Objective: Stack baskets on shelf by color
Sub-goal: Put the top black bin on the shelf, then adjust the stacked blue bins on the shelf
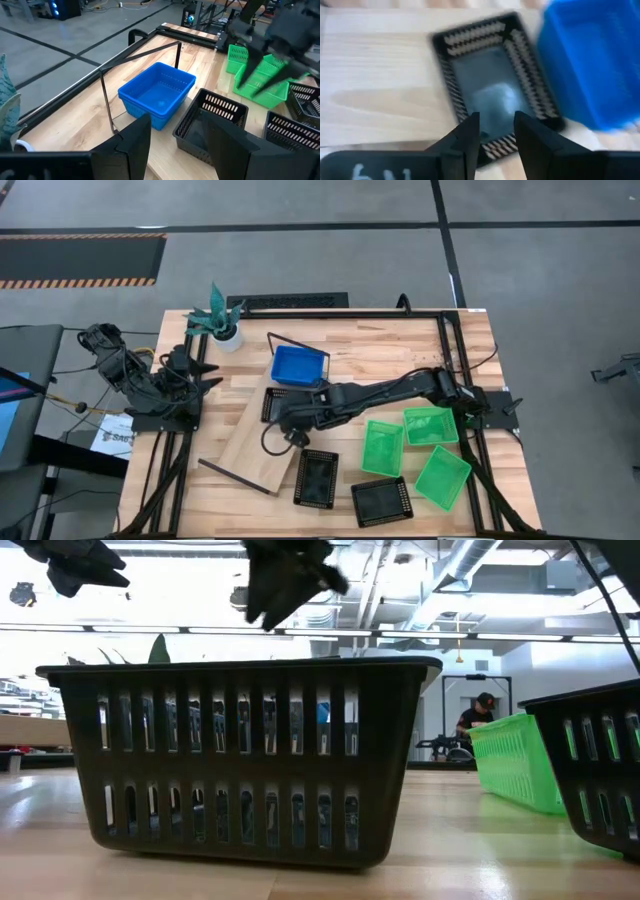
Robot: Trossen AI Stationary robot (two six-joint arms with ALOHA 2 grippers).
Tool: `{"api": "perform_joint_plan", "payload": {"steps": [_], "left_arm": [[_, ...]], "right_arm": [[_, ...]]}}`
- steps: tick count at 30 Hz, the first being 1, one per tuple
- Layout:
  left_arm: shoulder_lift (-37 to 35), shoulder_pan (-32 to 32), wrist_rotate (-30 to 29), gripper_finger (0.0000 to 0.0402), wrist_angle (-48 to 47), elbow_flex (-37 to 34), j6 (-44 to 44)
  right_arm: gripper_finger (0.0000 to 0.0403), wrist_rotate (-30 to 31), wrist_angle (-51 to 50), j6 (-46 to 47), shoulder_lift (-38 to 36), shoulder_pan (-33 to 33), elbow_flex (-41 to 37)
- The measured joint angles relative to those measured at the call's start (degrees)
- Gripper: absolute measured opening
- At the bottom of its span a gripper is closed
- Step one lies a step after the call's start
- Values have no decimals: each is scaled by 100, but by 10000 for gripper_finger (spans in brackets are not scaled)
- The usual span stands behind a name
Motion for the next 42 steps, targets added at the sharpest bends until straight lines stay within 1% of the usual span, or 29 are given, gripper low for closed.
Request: {"api": "perform_joint_plan", "payload": {"steps": [2, 5, 8, 11, 15, 18, 25, 30, 34, 36, 39, 40, 42], "left_arm": [[-1, 1, 48, 169, 0, 1, -14], [0, 0, 91, 169, -2, 0, -22], [0, 0, 95, 169, 0, 0, -22], [0, 0, 95, 169, 0, 2, -25], [0, 2, 95, 169, 0, 2, -31], [0, 0, 95, 169, 0, 1, -33], [0, 1, 95, 169, 0, 0, -33], [0, 0, 95, 169, 0, 0, -33], [-2, 0, 95, 169, -2, 0, -33], [0, 2, 95, 169, -1, 0, -33], [-2, 0, 95, 169, -1, 0, -33], [-1, 0, 95, 169, -2, 0, -33], [0, 0, 95, 169, -2, 0, -33]], "right_arm": [[134, 172, -491, 251, -8, 0, 19], [122, 201, -1367, 809, 9, -11, -22], [115, 211, -1595, 1212, -9, -11, -356], [113, 198, -1541, 1335, 25, -11, -602], [113, 44, -1111, 1297, 9, 11, -901], [113, 28, -717, 1186, 11, 14, -933], [113, -394, 59, 720, 1, 26, -933], [113, -395, -11, 655, 1, 26, -933], [113, -378, -477, 652, -48, 27, -850], [113, -117, -849, 698, -72, 44, -727], [113, 642, -1591, 920, -101, 31, -658], [113, 775, -1741, 979, -102, -15, -658], [113, 828, -1829, 1025, -102, -177, -677]]}}
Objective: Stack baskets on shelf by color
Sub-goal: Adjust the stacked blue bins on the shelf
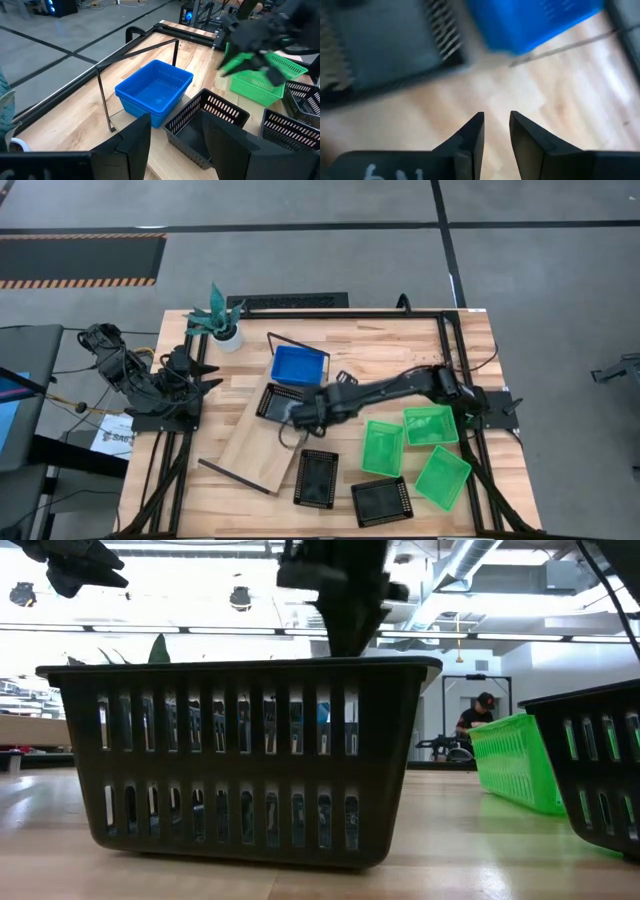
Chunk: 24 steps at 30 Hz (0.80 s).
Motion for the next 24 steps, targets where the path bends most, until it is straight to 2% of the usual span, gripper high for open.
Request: {"api": "perform_joint_plan", "payload": {"steps": [13, 24], "left_arm": [[-2, 0, 168, 169, -4, 0, 2], [-2, 2, 166, 169, -2, 2, 11]], "right_arm": [[113, 181, 198, -238, 33, -945, -408], [113, 97, 1339, -700, 33, -791, -602]]}}
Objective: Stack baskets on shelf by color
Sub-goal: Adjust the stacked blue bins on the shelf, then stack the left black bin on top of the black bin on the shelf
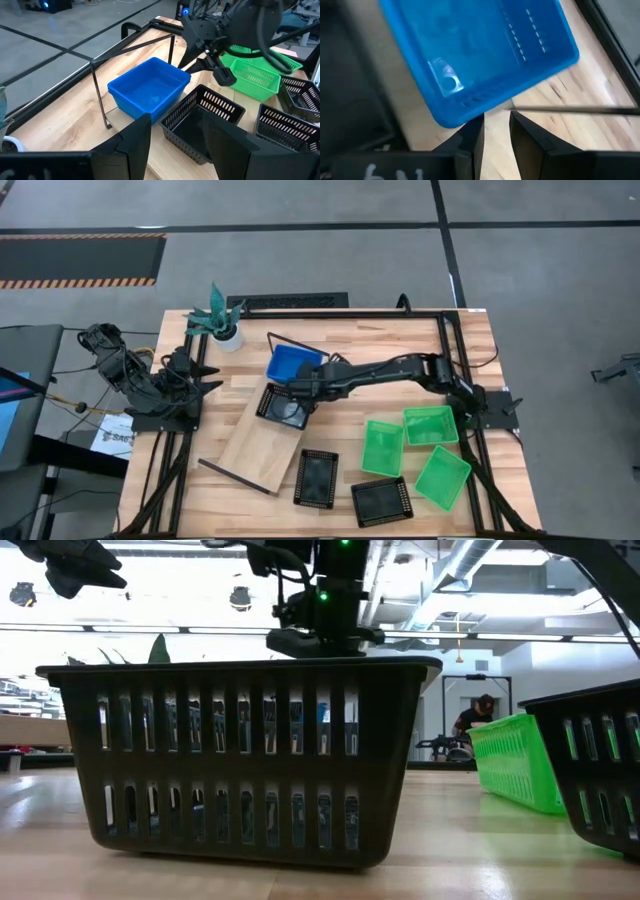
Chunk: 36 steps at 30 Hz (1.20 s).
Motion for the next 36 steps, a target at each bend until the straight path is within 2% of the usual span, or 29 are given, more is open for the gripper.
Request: {"api": "perform_joint_plan", "payload": {"steps": [6, 14, 17, 21, 26, 29, 32, 36], "left_arm": [[0, 0, 0, 169, 1, -1, -2], [0, -1, -28, 169, 2, 1, -4], [1, -2, -24, 169, 2, 0, -4], [0, -1, -4, 169, 0, -1, -3], [0, -1, -56, 169, 2, -1, 31], [0, -2, -57, 169, 2, -2, 28], [0, -1, -57, 169, 2, -1, 26], [0, -1, 11, 169, 2, 0, -32]], "right_arm": [[113, -312, -53, -94, 0, 214, 86], [113, -276, -165, -128, -59, 457, 267], [113, -760, -276, -141, -65, 575, 324], [113, -1695, -588, -140, -60, 956, 481], [115, -2301, -520, -230, -61, 1451, 508], [135, -2383, -335, -186, -61, 1607, 510], [172, -2387, -57, -172, -61, 1698, 510], [220, -2388, -66, 349, -61, 1788, 510]]}}
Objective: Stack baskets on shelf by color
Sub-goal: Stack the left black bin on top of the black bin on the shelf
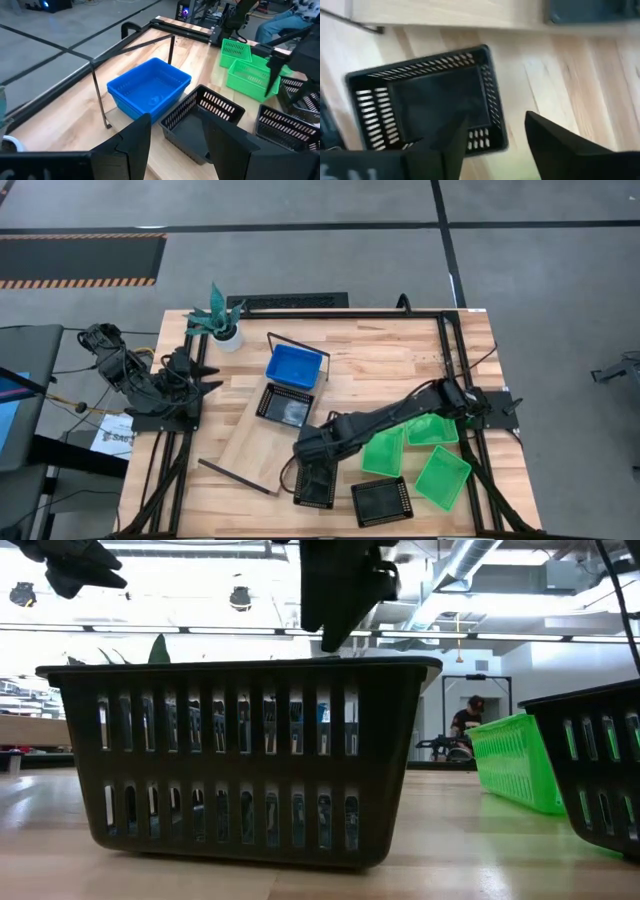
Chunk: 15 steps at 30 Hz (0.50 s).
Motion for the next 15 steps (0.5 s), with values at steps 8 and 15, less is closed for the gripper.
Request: {"api": "perform_joint_plan", "payload": {"steps": [8, 15], "left_arm": [[0, 0, 285, 169, 0, 0, 33], [0, 2, 273, 169, 0, 1, 42]], "right_arm": [[242, -7, -291, 586, 2, 676, 0], [236, 136, -103, 1187, 48, 941, -2]]}}
